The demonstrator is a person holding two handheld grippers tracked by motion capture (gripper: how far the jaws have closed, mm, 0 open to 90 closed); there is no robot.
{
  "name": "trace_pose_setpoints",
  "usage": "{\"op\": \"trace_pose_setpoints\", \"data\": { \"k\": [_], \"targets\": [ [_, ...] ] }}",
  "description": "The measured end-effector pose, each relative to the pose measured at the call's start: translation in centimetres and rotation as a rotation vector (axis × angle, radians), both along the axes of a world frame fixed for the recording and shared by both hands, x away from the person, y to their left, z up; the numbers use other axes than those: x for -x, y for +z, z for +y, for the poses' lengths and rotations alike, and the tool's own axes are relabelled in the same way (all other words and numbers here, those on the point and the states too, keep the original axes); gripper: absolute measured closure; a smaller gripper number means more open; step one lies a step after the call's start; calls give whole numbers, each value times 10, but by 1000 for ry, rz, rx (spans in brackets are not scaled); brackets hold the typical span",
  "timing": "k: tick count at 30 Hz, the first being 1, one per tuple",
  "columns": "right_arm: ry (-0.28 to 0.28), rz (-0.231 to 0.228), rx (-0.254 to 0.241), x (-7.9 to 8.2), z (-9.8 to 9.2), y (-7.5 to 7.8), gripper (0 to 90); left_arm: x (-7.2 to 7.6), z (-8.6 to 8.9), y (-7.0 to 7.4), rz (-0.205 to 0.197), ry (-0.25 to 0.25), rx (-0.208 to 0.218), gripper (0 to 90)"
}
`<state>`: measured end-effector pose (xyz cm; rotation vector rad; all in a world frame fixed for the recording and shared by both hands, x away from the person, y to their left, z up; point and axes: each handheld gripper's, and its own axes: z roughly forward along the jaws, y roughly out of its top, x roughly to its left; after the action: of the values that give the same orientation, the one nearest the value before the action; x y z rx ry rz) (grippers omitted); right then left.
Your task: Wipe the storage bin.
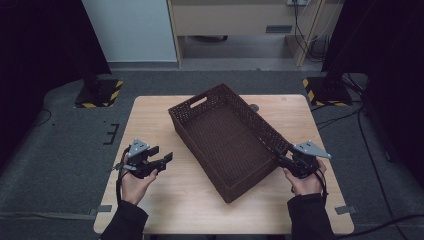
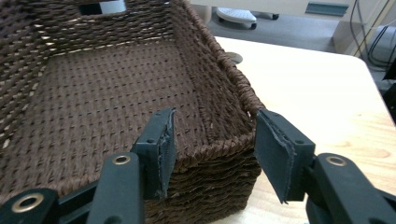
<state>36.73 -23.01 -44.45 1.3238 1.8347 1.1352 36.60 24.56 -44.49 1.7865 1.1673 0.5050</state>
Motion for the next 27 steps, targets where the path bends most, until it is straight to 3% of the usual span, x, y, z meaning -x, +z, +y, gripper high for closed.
{"op": "trace_pose_setpoints", "data": {
  "k": [5,8,13,18,27],
  "targets": [
    [21,8,-16,6,8,5,424,-1,3,-1,2,8,-1,351],
    [14,24,13,6,14,2,415,-1,5,-1,0,13,-2,346],
    [5,13,-5,1,8,-2,433,-2,7,0,-5,24,3,339],
    [-1,-12,30,-9,4,-4,436,-3,9,-2,0,30,3,334],
    [18,-7,24,1,16,-2,433,-7,14,-1,-3,46,13,327]
  ]
}}
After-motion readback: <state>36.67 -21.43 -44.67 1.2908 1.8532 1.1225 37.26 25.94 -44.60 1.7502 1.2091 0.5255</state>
